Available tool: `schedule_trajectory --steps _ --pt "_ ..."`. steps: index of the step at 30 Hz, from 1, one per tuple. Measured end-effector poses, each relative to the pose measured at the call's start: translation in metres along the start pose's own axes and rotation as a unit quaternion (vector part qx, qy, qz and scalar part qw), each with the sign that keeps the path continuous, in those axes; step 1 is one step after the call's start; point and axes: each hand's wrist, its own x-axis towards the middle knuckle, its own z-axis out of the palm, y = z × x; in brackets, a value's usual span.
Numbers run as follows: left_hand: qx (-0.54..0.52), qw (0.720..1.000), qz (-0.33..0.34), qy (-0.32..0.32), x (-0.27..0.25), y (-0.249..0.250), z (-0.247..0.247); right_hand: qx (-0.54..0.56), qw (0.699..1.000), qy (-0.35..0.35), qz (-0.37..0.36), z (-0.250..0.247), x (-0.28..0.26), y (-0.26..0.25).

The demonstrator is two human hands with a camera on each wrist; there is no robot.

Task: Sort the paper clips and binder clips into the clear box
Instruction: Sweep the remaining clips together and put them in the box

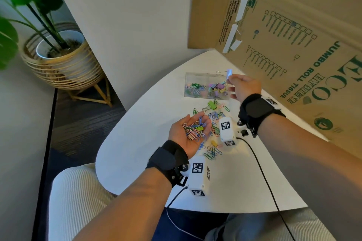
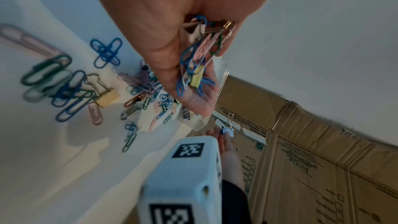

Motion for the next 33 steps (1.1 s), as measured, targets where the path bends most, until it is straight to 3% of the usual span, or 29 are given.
schedule_trajectory --steps 4,7,9,12,14,17,23,27,33 --pt "0.002 1.0 0.0 0.0 -0.001 0.0 -0.002 -0.11 0.994 -0.014 0.013 -0.002 0.009 0.003" --pt "-0.004 1.0 0.008 -0.002 0.001 0.003 -0.003 -0.167 0.983 -0.032 -0.072 -0.003 -0.008 0.004" --pt "0.002 1.0 0.013 0.0 0.002 0.003 -0.002 -0.206 0.965 -0.092 -0.132 -0.003 -0.029 0.002" --pt "0.021 0.999 0.024 -0.01 0.004 0.004 0.0 -0.318 0.895 -0.236 -0.203 -0.003 -0.067 -0.002" --pt "0.042 0.999 0.028 -0.007 0.004 0.003 0.001 -0.394 0.84 -0.289 -0.235 -0.002 -0.081 0.001" --pt "0.049 0.999 0.017 -0.002 0.004 0.001 0.0 -0.475 0.789 -0.295 -0.256 0.001 -0.09 0.005" --pt "0.051 0.998 0.02 -0.012 0.002 0.002 -0.001 -0.489 0.774 -0.289 -0.281 0.004 -0.099 0.013" --pt "0.048 0.998 0.028 -0.017 0.002 0.001 -0.001 -0.475 0.784 -0.285 -0.281 0.002 -0.098 0.01" --pt "0.044 0.998 0.021 -0.027 0.003 -0.001 -0.003 -0.553 0.713 -0.315 -0.294 -0.002 -0.098 0.004"
